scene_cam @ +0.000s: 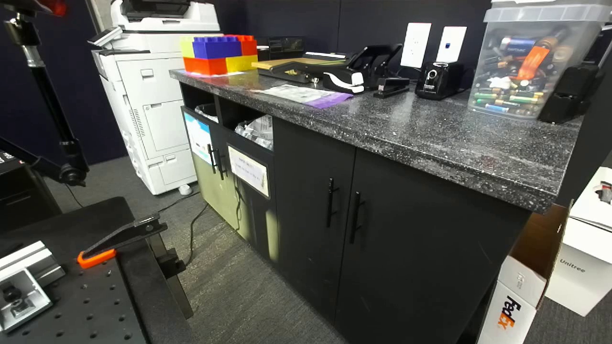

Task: Open the right door of the cabinet

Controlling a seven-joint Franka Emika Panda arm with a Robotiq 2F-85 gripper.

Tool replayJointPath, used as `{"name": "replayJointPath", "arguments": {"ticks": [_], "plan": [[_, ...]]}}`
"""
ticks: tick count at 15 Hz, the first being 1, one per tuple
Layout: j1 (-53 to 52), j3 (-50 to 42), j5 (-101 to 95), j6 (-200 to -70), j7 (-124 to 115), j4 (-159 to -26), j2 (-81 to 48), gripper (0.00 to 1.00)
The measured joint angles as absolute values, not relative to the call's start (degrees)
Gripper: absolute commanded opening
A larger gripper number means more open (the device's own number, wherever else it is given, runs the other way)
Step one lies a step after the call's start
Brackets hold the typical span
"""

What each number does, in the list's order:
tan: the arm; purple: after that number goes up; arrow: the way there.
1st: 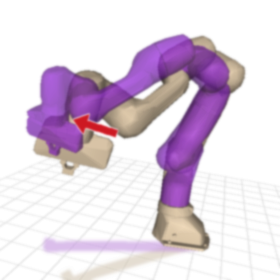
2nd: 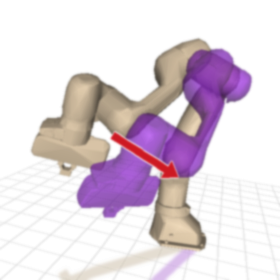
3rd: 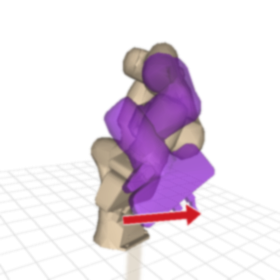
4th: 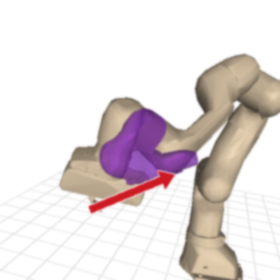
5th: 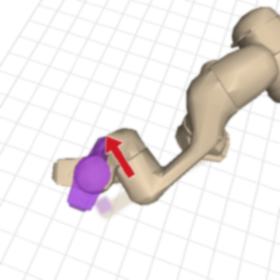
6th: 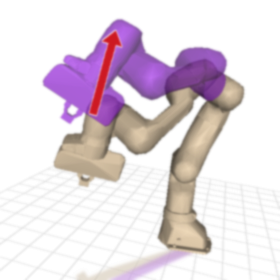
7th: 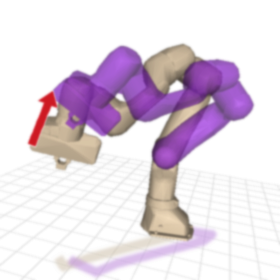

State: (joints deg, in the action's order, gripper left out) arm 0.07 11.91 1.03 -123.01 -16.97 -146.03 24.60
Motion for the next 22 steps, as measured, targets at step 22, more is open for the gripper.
{"name": "replayJointPath", "arguments": {"ticks": [22], "plan": [[-8.7,-15.0,-35.8,-177.4,-31.4,-124.7,-43.1,1.0]]}}
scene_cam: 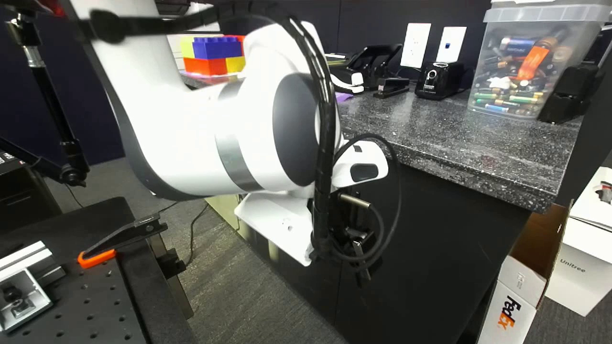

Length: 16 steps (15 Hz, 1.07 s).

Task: Open the right door of the cabinet

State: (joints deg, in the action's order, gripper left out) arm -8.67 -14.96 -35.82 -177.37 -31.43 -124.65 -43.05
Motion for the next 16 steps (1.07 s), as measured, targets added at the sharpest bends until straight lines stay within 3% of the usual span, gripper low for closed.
{"name": "replayJointPath", "arguments": {"ticks": [12,16], "plan": [[-16.5,-20.7,-28.5,-199.4,-36.6,-106.2,-63.3,1.0],[-16.4,-20.1,-22.4,-200.0,-34.0,-100.6,-68.0,1.0]]}}
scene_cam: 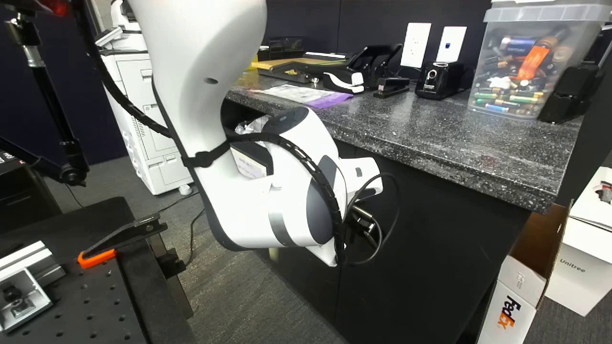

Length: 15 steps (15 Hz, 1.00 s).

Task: Open the right door of the cabinet

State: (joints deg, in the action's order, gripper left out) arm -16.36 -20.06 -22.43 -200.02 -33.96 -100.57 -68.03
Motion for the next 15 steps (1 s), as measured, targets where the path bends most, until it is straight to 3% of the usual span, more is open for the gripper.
{"name": "replayJointPath", "arguments": {"ticks": [6,7,15], "plan": [[-14.0,-12.7,-4.7,-200.0,-13.8,-95.8,-71.0,1.0],[-13.6,-11.6,-3.9,-200.0,-12.2,-95.1,-71.2,0.82],[-8.6,-5.3,-3.1,-200.0,-5.2,-90.4,-73.3,0.2]]}}
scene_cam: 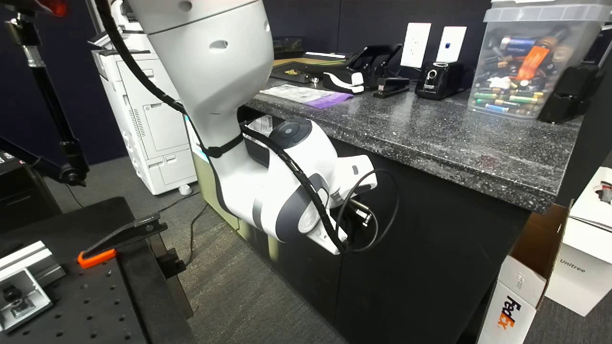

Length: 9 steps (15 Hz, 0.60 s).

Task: Open the right door of the cabinet

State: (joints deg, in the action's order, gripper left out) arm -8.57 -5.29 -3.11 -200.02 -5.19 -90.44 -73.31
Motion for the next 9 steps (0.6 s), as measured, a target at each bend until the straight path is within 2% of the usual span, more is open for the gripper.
{"name": "replayJointPath", "arguments": {"ticks": [2,3,9], "plan": [[-7.6,-4.3,-3.1,-200.0,-4.1,-90.1,-73.6,0.05],[-7.2,-3.8,-3.2,-200.0,-3.8,-90.1,-73.6,0.01],[-3.2,-0.4,-4.2,-199.6,-1.1,-91.8,-72.5,0.04]]}}
